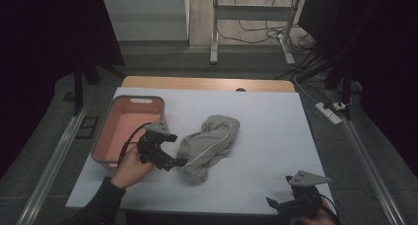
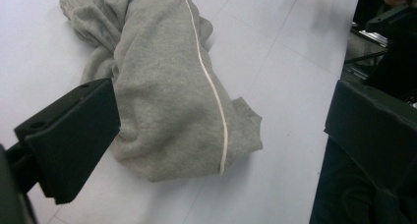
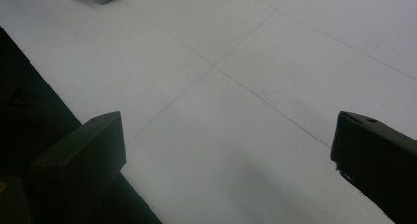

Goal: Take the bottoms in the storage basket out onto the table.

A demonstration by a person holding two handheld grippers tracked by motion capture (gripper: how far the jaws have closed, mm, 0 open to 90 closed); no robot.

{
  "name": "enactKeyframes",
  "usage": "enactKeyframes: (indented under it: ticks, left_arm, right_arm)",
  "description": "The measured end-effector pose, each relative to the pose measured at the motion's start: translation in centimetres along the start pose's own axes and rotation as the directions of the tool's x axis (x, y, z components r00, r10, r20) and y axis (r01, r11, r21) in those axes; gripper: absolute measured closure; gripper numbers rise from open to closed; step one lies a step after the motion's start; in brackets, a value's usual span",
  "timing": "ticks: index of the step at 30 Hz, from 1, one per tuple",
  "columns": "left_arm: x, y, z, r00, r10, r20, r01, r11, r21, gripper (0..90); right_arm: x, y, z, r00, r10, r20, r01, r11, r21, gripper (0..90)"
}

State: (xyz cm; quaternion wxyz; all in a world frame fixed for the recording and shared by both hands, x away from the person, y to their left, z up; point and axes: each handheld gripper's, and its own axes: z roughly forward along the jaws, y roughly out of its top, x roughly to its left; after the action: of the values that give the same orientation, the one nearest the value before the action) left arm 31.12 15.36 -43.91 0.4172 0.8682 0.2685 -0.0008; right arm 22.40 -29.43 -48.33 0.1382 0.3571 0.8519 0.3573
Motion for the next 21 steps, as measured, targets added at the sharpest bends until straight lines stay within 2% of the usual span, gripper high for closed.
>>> enactKeyframes:
  ticks: [8, 21]
  left_arm:
    - [-0.1, -0.9, -0.8, 0.9995, -0.004, -0.030, 0.004, 1.0000, -0.002, 0.4]
    - [0.1, -2.3, -1.5, 0.9986, -0.024, -0.047, 0.023, 0.9993, -0.029, 0.2]
  right_arm:
    - [0.0, 0.0, 0.0, 1.0000, -0.003, -0.001, 0.003, 1.000, 0.002, 0.2]
    - [0.1, 0.0, 0.1, 1.0000, -0.007, -0.001, 0.007, 1.000, 0.006, 0.2]
